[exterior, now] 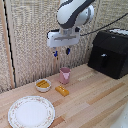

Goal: Carefully navigate your gripper to the air fryer's handle. Confidently seize the handle using your gripper. Gradually bring the handle toward yourself to access the air fryer.

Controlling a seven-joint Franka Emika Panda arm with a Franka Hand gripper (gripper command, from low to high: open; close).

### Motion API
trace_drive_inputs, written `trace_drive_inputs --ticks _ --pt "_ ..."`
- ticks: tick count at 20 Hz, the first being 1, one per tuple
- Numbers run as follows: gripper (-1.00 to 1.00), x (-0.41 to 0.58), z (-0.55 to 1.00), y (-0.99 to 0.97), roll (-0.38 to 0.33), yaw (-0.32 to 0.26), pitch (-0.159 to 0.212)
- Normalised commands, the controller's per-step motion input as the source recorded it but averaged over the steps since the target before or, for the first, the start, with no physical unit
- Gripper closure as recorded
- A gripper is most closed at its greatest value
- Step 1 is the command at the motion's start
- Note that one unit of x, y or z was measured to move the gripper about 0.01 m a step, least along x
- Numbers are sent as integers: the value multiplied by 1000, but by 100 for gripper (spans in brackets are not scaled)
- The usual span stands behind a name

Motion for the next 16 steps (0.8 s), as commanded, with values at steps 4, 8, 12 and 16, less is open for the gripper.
trace_drive_inputs --ticks 4,8,12,16 --pt "-100 110 0 -14 -181 -344 0" --pt "-100 181 0 -31 -204 -341 0" --pt "-100 220 0 -46 -223 -325 -2" --pt "-100 299 0 -75 -306 -266 -5"
